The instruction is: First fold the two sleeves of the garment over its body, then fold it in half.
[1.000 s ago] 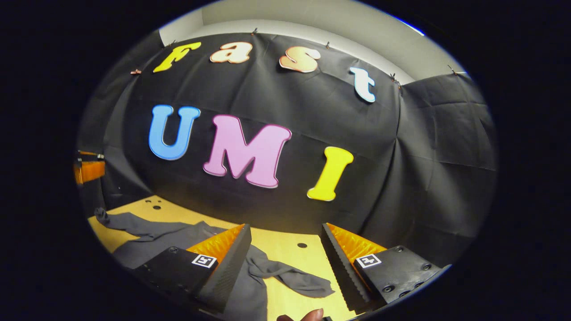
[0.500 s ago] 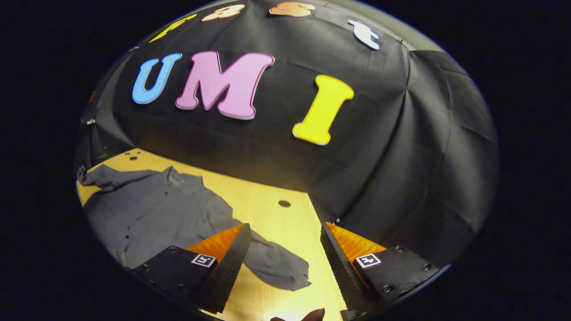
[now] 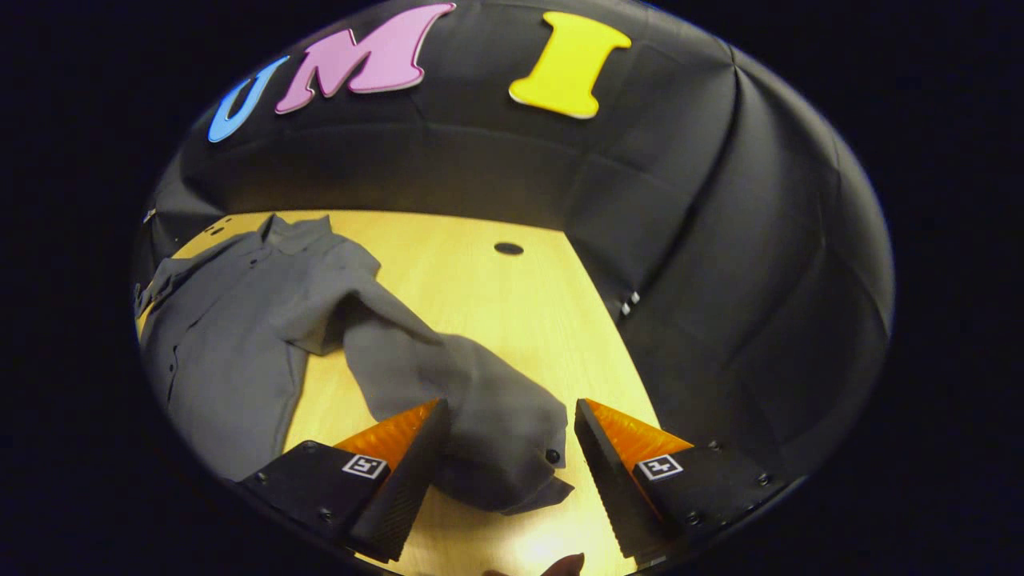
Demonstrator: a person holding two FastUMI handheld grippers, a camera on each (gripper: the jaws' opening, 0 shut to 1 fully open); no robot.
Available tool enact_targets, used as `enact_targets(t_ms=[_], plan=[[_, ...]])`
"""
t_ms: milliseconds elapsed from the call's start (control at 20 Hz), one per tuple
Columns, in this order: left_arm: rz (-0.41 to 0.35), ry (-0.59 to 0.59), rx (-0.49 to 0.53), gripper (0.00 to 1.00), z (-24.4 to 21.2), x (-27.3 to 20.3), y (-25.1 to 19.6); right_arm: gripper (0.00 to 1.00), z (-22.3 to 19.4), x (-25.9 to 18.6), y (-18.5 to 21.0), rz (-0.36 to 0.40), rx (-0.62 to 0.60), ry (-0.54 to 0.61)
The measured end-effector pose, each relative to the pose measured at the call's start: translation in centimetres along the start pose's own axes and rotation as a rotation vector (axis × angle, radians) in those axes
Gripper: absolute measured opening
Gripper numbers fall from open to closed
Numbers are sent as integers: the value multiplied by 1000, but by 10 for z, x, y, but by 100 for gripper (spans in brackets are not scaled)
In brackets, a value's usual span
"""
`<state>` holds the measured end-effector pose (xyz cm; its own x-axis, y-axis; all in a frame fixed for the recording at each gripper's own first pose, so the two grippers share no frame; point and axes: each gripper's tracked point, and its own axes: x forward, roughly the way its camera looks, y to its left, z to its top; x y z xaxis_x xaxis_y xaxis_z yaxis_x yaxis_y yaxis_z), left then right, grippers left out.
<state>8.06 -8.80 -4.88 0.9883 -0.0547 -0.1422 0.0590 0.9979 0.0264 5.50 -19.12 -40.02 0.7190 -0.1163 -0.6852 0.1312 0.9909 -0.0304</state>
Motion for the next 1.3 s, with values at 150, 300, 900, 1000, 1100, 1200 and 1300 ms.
enact_targets(t_ms=[150,300,900,1000,1100,1200,1300], plan=[[17,11,22,96,-2,2,-3,97,-20,16,-4,4,41,59],[25,26,31,96,-7,1,-3,97,-25,22,-1,19,89,80],[-1,13,11,96,-14,-22,42,8,21,-18,4,-71,60,-20],[-11,8,7,96,-14,-28,59,8,36,-43,0,-118,49,-59],[-21,5,7,96,-16,-30,78,8,48,-68,4,-152,38,-94],[-25,7,-1,96,-18,-34,99,8,61,-88,14,-170,57,-126],[-26,12,-14,96,-23,-35,121,8,75,-112,33,-180,81,-161]])
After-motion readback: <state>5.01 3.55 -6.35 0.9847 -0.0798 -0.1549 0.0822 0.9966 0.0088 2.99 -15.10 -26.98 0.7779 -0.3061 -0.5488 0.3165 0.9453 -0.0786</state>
